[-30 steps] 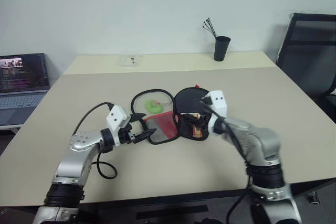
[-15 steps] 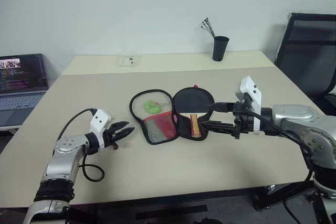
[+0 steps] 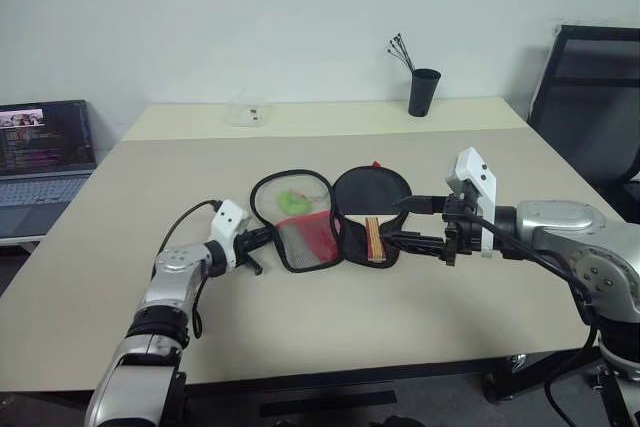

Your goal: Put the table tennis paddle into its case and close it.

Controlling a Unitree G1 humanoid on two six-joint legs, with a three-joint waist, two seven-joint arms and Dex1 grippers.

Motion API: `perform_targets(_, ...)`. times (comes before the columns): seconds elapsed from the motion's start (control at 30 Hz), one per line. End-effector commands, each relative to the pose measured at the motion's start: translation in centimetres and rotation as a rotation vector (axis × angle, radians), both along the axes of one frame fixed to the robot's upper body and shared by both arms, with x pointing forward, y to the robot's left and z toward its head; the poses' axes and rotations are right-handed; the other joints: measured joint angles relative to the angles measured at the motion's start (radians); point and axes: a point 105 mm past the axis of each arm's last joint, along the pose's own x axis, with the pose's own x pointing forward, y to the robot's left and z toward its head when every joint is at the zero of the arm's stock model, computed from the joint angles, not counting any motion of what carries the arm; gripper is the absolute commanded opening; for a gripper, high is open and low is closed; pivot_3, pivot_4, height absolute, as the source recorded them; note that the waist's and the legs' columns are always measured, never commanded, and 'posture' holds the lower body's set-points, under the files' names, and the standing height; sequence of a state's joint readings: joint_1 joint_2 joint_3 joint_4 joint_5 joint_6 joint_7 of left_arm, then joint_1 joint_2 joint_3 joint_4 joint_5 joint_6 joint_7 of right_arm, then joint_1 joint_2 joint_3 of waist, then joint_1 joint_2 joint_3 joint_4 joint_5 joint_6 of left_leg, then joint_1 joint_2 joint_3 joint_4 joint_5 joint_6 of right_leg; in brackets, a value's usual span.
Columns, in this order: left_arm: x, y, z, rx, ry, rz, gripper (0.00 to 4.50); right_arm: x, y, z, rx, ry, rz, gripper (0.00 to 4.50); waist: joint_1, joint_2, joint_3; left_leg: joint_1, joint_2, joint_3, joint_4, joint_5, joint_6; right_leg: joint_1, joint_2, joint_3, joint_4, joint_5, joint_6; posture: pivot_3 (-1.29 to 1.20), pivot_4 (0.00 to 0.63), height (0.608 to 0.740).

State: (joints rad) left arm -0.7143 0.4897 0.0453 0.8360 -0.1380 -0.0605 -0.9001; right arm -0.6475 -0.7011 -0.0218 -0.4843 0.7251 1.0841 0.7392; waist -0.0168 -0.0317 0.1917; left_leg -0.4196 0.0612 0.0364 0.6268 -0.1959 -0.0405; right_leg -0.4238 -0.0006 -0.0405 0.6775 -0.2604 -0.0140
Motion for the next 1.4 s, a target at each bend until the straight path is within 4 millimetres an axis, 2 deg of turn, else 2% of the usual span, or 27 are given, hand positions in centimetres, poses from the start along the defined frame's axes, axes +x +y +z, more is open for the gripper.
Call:
perform_targets(0.03,1.2,-3.0,4.9,-0.007,-0.152,-0.106,0.06,-0.1,-0.7,0.8,-0.007,-0.046,-0.02,3.91,0.001,-0.002,0.001,0.0,0.0,0.0,0.0,0.0,0.0,0.0,0.0,0.0,0.0,0.0,0.0,0.0,0.15,0.74)
perform_targets(0.2,1.5,-8.4,10.4,-0.019,-0.282,-0.291,0.06,0.0,-2.0,0.7,-0.024,-0.046,-0.071,3.91,0.013,-0.005,0.003,-0.002,-0.001,0.0,0.001,0.0,0.0,0.0,0.001,0.0,-0.001,0.0,0.0,0.0,0.15,0.74)
perform_targets(0.27,1.5,-10.9,11.5,-0.007,-0.306,-0.362,0.06,0.1,-2.3,0.7,-0.023,-0.049,-0.091,3.91,0.016,-0.005,0.003,-0.002,-0.001,0.0,0.001,0.0,0.0,0.0,0.001,0.0,-0.002,0.0,0.0,0.0,0.15,0.74)
perform_targets(0.37,1.5,-13.7,11.0,0.012,-0.285,-0.435,0.06,0.1,-2.5,0.8,-0.017,-0.052,-0.107,3.91,0.016,-0.005,0.003,-0.003,-0.002,0.0,0.001,0.0,0.0,0.0,0.0,0.0,-0.002,0.0,0.0,0.0,0.15,0.74)
perform_targets(0.53,1.5,-15.5,8.6,0.052,-0.226,-0.472,0.06,0.0,-2.7,0.7,-0.018,-0.051,-0.129,3.91,0.006,-0.005,0.003,-0.002,-0.001,0.001,0.001,-0.001,0.0,0.0,0.002,0.001,-0.002,0.0,0.0,0.0,0.15,0.74)
perform_targets(0.73,1.8,-15.0,6.8,0.057,-0.188,-0.438,0.06,0.6,-3.0,0.4,-0.006,-0.05,-0.177,3.91,0.007,-0.005,0.003,-0.002,0.0,0.0,0.001,-0.001,0.0,0.0,0.004,0.001,-0.002,0.0,0.0,0.0,0.15,0.74)
perform_targets(0.83,1.9,-14.1,6.8,0.044,-0.194,-0.418,0.06,1.7,-3.0,0.3,0.018,-0.048,-0.214,3.91,0.007,-0.005,0.003,-0.002,0.0,0.0,0.001,-0.001,0.0,0.0,0.003,0.001,-0.002,0.0,0.0,0.0,0.15,0.74)
perform_targets(0.93,1.8,-12.4,7.2,0.016,-0.211,-0.388,0.06,3.5,-3.3,-0.5,0.053,-0.012,-0.292,3.91,0.005,-0.005,0.003,-0.002,0.0,0.0,0.001,-0.001,0.0,0.0,0.003,0.001,-0.001,0.0,0.0,0.0,0.15,0.74)
perform_targets(1.03,1.2,-10.4,7.8,-0.033,-0.235,-0.372,0.06,5.5,-3.7,-2.0,0.071,0.038,-0.378,3.91,-0.006,-0.005,0.003,0.0,0.001,0.001,0.001,0.0,0.0,0.0,0.004,0.002,0.0,0.0,0.0,0.0,0.15,0.74)
perform_targets(1.13,-0.3,-8.7,8.9,-0.073,-0.259,-0.381,0.0,7.0,-4.0,-3.5,0.079,0.075,-0.448,4.46,-0.009,-0.005,0.003,-0.001,0.001,0.001,0.001,0.0,0.0,0.0,0.003,0.002,0.001,0.0,0.0,0.0,0.15,0.74)
perform_targets(1.23,-1.7,-7.1,9.9,-0.084,-0.273,-0.368,0.0,8.7,-4.4,-4.8,0.087,0.101,-0.537,4.46,-0.012,-0.005,0.003,-0.001,0.001,0.001,0.001,0.0,0.0,-0.001,0.003,0.003,0.002,0.0,0.0,0.0,0.15,0.74)
perform_targets(1.3,-2.3,-5.3,11.2,-0.08,-0.293,-0.32,0.0,10.2,-4.8,-6.0,0.095,0.115,-0.613,4.46,-0.013,-0.005,0.003,0.0,0.002,0.001,0.002,0.0,0.0,0.0,0.003,0.003,0.002,0.0,0.0,0.0,0.15,0.74)
perform_targets(1.4,-3.0,-3.7,12.2,-0.07,-0.305,-0.271,0.0,11.5,-4.5,-7.1,0.102,0.129,-0.655,4.46,-0.013,-0.005,0.003,0.001,0.002,0.001,0.002,0.0,0.0,0.0,0.003,0.003,0.003,0.0,0.0,0.0,0.15,0.74)
